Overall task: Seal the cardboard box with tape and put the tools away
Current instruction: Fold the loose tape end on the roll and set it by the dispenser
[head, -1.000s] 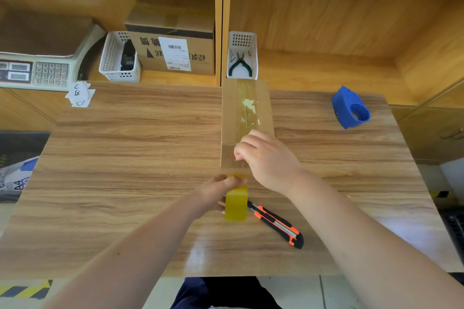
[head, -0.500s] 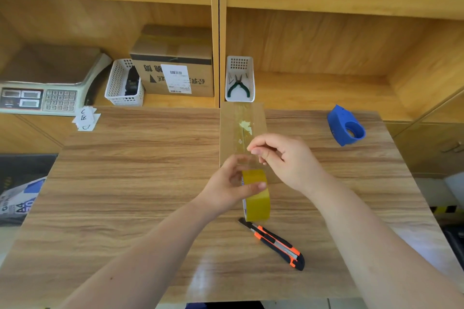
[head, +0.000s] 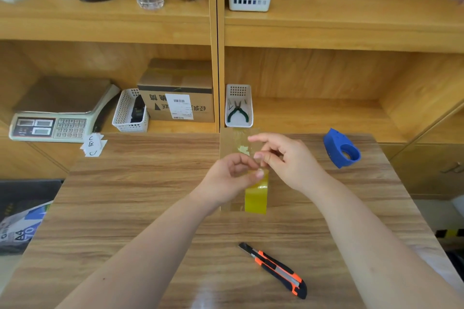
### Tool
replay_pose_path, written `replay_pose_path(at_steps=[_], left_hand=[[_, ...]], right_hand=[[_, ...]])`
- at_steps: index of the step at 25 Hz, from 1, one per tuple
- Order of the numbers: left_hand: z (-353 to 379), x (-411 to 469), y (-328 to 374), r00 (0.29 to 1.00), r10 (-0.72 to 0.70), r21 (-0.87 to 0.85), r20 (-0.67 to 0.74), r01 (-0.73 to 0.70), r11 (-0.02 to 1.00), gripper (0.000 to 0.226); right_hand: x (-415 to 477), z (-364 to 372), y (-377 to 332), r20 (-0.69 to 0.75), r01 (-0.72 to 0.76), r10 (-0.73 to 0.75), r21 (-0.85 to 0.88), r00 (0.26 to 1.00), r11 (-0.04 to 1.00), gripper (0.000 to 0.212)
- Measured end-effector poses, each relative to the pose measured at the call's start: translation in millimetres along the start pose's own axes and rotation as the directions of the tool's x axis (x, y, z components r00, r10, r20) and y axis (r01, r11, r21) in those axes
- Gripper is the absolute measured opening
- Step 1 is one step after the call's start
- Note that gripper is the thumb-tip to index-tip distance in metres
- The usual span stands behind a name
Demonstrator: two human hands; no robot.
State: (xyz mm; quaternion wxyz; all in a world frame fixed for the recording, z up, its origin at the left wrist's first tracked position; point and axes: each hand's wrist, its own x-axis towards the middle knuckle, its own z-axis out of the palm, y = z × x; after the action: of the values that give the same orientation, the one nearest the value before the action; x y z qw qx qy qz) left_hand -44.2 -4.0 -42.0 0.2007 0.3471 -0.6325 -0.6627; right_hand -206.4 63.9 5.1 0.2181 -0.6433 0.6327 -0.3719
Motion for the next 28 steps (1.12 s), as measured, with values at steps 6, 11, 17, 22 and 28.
replay_pose_path(at_steps=[6,11,17,22,28], left_hand=[[3.4,-4.0,39.1,0.989,0.097,0.068,-0.112,-0.090,0.994,0.015],[5.4,-6.7,75.5,0.972,0.132,0.060,-0.196,-0.122,0.991,0.021],[7.9,-14.3,99.8,0.946,0.098,-0.088,-0.308,-0.131,0.988,0.020],[10.0,-21.1,113.4,0.936,0.037,-0.200,-0.349,-0.113,0.973,0.014],[6.4,-25.3,134.4,0.943,0.078,-0.211,-0.324,-0.153,0.965,0.016]], right_hand=[[9.0,-14.5,-5.1,-0.121,0.000,0.007,0.059,0.993,0.998,0.024],[19.5,-25.5,-7.7,-0.288,-0.041,0.145,0.339,0.947,0.940,0.011],[0.6,-19.0,-13.2,-0.115,-0.021,0.166,0.761,0.979,0.649,0.023],[-0.5,-19.9,-22.9,-0.137,0.032,0.127,0.794,0.982,0.608,0.020],[9.4,-34.7,-48.6,-0.238,0.138,0.050,0.710,0.970,0.691,0.014]])
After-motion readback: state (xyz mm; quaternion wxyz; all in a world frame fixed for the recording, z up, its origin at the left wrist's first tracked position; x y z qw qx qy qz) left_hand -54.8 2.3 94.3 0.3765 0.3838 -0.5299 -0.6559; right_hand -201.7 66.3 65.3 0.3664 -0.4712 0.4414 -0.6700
